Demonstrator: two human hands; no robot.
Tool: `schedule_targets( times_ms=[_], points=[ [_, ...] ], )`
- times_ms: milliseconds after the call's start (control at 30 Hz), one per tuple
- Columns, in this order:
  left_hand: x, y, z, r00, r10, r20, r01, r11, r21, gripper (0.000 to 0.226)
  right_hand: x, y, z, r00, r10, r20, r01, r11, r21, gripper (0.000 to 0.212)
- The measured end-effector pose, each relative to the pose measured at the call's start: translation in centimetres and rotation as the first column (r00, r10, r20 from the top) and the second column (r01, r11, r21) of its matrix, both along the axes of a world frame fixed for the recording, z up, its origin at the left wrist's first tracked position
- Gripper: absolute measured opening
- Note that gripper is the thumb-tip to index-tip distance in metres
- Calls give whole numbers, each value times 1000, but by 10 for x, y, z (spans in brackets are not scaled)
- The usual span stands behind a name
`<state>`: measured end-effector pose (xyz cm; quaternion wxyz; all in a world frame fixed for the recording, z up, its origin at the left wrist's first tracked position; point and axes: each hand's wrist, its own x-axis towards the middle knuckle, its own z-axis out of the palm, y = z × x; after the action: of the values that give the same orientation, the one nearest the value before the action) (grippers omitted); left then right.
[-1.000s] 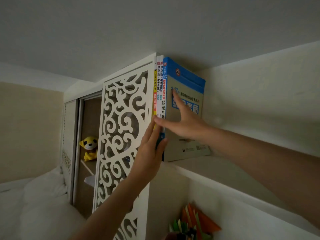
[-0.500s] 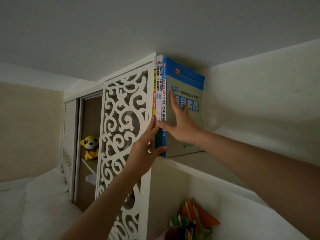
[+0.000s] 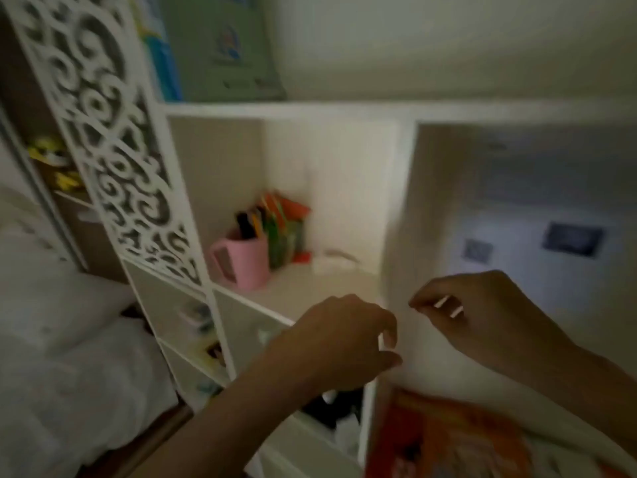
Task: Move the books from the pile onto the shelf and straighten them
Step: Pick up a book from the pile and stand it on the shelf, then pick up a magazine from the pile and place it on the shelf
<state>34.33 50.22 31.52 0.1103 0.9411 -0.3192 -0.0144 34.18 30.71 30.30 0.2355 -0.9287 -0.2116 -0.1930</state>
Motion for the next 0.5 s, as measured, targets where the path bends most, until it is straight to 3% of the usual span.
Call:
schedule_targets(
  times_ms=[67, 167, 233, 367, 500],
  points=[
    [-16, -65, -59, 976, -109, -189, 125, 989, 79, 31, -40, -78, -77, 935, -252, -250, 225, 966, -131, 18],
    [-43, -153, -140, 886, -205, -416, 248, 967, 50, 39, -109, -176, -180, 676, -516, -526, 429, 856, -288, 31],
    [-61, -198, -190, 808, -202, -553, 293, 953, 80, 37, -160, -223, -230, 578, -583, -571, 453, 811, -370, 30],
    [-78, -257, -273, 778, -137, -613, 284, 947, 149, 36, -241, -254, -271, 410, -601, -686, 529, 769, -358, 27],
    [-67, -268, -314, 804, 48, -593, 71, 982, 176, 40, -267, -265, -287, 396, -577, -714, 654, 723, -221, 20]
  ],
)
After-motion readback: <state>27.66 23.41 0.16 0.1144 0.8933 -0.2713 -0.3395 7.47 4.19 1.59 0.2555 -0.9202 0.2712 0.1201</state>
